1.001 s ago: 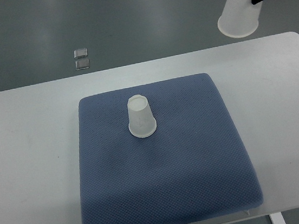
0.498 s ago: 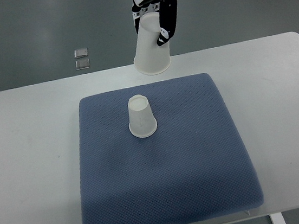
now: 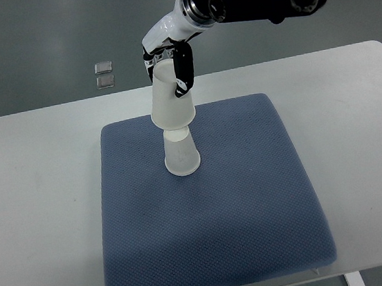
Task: Stack paper cups
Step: 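Lower the held cup down onto the upside-down cup on the pad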
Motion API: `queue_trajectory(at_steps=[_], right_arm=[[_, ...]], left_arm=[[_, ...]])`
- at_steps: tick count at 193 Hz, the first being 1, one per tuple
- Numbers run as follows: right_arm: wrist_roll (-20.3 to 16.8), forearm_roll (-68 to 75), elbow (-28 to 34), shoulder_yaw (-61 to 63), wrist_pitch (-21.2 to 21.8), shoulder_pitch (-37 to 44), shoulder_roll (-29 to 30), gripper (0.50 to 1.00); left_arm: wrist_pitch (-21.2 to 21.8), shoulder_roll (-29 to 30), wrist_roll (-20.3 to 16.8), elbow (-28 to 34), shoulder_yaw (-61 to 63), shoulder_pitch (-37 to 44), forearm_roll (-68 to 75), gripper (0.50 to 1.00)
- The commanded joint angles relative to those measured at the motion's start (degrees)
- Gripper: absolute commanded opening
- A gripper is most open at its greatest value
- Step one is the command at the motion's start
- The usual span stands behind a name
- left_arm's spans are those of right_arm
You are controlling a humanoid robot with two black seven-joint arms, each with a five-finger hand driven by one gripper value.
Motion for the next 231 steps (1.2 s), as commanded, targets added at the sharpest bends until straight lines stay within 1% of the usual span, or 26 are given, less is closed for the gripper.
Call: queue_trajectory(at_steps=[1, 38, 56, 105, 135, 171, 231], right_arm=[[0.00, 0.08, -0.08, 0.00, -1.04, -0.46, 0.29, 0.660], [0.00, 0.08, -0.96, -0.09, -2.36, -2.40, 0.29, 0.668], [0.00, -0.01, -1.75, -0.18, -2.36, -3.28, 0.29, 0.670], [0.00, 0.08, -1.75, -0.09, -2.45, -3.72, 0.29, 0.678], [0.00, 3.42, -1.75, -0.09, -2.53, -3.81, 0.29, 0.690], [0.00, 3.77, -1.75, -0.18, -4.55, -5.21, 0.29, 0.701], [0.00, 3.77, -1.75, -0.44, -4.64, -6.53, 0.29, 0.715]], left_arm=[[-0.01, 0.00, 0.08, 0.01, 0.00, 0.00, 0.01, 1.000], [-0.01, 0.00, 0.00, 0.01, 0.00, 0.00, 0.01, 1.000], [-0.01, 0.00, 0.00, 0.09, 0.00, 0.00, 0.01, 1.000], [-0.01, 0.00, 0.00, 0.18, 0.00, 0.00, 0.01, 1.000], [-0.01, 0.00, 0.09, 0.27, 0.00, 0.00, 0.01, 1.000], [-0.01, 0.00, 0.00, 0.27, 0.00, 0.00, 0.01, 1.000], [-0.01, 0.00, 0.00, 0.36, 0.00, 0.00, 0.01, 1.000]])
